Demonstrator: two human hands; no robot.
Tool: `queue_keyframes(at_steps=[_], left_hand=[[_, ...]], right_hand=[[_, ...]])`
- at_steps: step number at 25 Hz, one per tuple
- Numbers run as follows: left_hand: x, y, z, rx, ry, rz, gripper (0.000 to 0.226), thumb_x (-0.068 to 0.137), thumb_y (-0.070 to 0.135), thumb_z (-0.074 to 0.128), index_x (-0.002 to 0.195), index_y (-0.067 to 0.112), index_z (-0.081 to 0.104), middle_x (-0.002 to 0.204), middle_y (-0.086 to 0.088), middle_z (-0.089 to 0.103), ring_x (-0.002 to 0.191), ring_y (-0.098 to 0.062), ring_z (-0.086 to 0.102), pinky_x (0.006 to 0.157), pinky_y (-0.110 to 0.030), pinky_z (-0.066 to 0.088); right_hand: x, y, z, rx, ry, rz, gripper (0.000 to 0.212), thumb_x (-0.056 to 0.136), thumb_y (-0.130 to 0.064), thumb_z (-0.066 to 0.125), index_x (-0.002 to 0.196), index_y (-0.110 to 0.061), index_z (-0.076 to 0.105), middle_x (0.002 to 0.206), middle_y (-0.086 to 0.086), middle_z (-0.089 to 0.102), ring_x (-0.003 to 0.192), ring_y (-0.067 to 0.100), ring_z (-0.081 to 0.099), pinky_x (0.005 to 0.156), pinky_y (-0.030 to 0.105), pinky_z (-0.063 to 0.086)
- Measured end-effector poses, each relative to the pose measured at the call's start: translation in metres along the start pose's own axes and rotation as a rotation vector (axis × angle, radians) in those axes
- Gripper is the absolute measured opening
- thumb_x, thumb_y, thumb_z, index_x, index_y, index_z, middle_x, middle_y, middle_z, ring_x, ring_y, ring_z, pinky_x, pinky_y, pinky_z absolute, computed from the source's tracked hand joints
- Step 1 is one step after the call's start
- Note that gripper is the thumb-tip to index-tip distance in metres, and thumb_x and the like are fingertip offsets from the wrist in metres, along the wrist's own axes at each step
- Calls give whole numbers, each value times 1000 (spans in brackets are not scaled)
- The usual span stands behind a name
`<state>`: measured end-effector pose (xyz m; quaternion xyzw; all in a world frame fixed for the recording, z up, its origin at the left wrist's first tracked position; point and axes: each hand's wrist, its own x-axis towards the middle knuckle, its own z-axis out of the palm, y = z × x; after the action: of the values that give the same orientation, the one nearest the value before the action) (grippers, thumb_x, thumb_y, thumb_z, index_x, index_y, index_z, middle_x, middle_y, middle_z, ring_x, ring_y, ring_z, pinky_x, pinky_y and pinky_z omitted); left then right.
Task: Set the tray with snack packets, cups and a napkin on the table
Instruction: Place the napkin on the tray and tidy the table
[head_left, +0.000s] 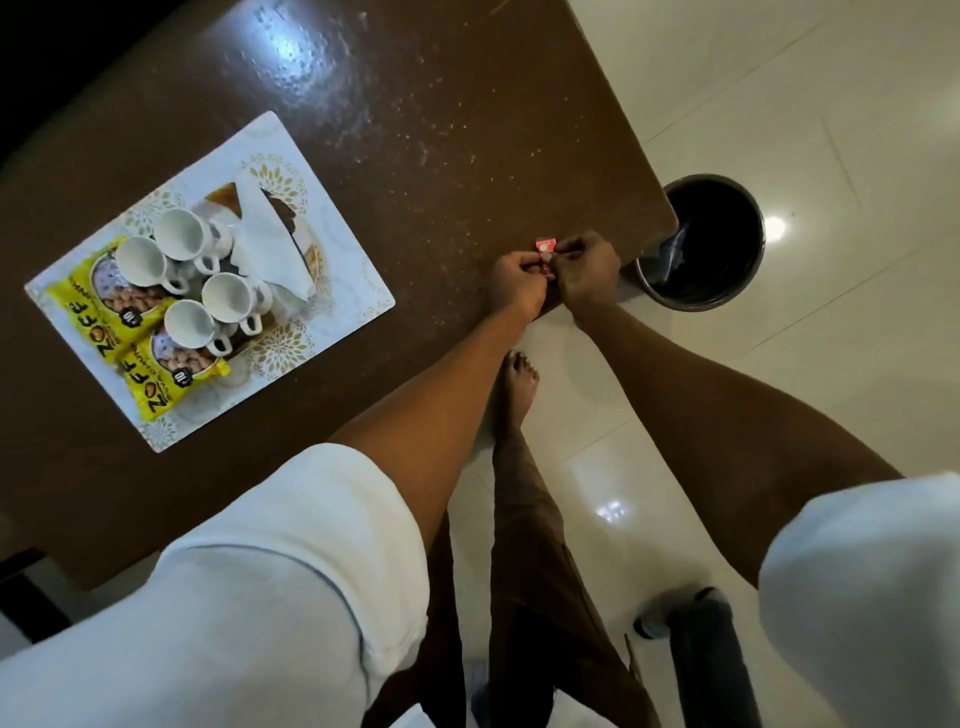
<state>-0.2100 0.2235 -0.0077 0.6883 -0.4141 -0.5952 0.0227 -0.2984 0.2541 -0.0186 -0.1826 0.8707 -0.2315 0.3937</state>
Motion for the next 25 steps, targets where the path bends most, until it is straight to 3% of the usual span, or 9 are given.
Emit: queue_keyframes(at_steps=[6, 10, 15, 20, 25], left_hand=[[1, -4, -27, -74, 3, -52, 30, 97, 1, 54, 120, 13, 69, 123, -10, 70, 111, -23, 66, 94, -35, 56], [11, -16, -87, -83, 85, -41, 31, 96, 6, 59, 124, 13, 69, 125, -9, 70, 112, -23, 65, 96, -35, 55], [35, -39, -172, -175, 220, -34, 30, 98, 12, 60, 127, 14, 68, 128, -8, 69, 112, -23, 65, 98, -34, 54], [40, -52, -216, -264, 357, 43, 30, 95, 5, 60, 123, 8, 71, 123, -11, 72, 112, -27, 66, 101, -35, 53], [40, -57, -231, -353, 366, 85, 37, 95, 2, 61, 132, 5, 64, 128, -13, 69, 119, -30, 64, 106, -41, 51]], right_hand=[[0, -15, 21, -126, -25, -9, 11, 92, -17, 72, 103, -21, 71, 103, -3, 72, 93, 12, 67, 80, 30, 58], [-12, -53, 66, -238, -79, -103, 15, 93, -16, 72, 107, -20, 74, 112, 0, 74, 94, 9, 63, 76, 22, 44], [-40, -109, 146, -291, -158, -265, 20, 92, -13, 70, 111, -15, 76, 113, 5, 76, 104, 19, 70, 80, 24, 47], [-50, -152, 197, -338, -207, -371, 22, 92, -14, 70, 112, -11, 76, 113, 7, 76, 100, 18, 70, 78, 21, 46], [-48, -169, 220, -347, -201, -402, 24, 93, -18, 71, 115, -12, 76, 114, 4, 75, 91, 8, 64, 76, 18, 46]])
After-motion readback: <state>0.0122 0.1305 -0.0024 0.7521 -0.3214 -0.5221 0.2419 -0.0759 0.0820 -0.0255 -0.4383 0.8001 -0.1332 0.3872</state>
